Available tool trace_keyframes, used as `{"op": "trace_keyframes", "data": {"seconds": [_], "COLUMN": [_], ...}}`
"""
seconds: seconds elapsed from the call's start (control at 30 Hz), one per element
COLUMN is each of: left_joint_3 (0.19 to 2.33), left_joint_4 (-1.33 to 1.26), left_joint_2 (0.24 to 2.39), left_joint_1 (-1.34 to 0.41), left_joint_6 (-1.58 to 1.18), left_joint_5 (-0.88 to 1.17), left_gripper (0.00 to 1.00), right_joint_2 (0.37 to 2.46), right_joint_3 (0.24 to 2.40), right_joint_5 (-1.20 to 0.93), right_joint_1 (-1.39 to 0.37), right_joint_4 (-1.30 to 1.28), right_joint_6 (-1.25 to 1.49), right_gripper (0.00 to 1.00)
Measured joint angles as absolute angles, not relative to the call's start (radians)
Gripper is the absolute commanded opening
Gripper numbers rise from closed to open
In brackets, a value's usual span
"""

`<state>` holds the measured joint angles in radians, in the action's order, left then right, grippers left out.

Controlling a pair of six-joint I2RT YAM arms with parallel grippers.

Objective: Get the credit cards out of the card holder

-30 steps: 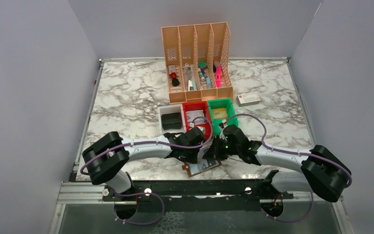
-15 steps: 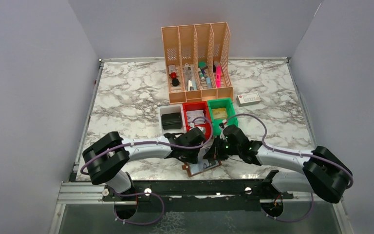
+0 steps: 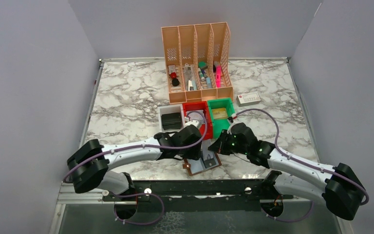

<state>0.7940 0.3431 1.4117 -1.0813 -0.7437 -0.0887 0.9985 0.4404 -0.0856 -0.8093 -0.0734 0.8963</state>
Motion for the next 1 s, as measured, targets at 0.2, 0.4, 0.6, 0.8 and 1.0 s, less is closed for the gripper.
{"op": "trace_keyframes", "data": {"seconds": [0.2, 0.4, 0.6, 0.8, 1.0], "left_joint_3": [0.794, 0.755, 0.731, 0.769, 0.811], "left_joint_4": [0.353, 0.354, 0.414, 0.505, 0.565], "left_joint_2": [1.27, 1.174, 1.12, 1.036, 0.968], "left_joint_1": [-1.039, -0.93, -0.773, -0.607, -0.56], "left_joint_6": [-0.744, -0.738, -0.704, -0.656, -0.591], "left_joint_5": [-0.137, -0.138, -0.12, -0.13, -0.241], "left_gripper": [0.7, 0.76, 0.87, 0.96, 0.99], "right_joint_2": [0.992, 0.966, 0.96, 0.958, 1.07], "right_joint_3": [0.44, 0.44, 0.464, 0.474, 0.537], "right_joint_5": [-0.078, -0.06, -0.051, -0.032, -0.019], "right_joint_1": [-0.809, -0.809, -0.809, -0.809, -0.809], "right_joint_4": [-0.067, -0.021, 0.044, 0.173, 0.298], "right_joint_6": [0.877, 0.826, 0.698, 0.464, 0.114], "right_gripper": [0.01, 0.01, 0.01, 0.01, 0.01]}}
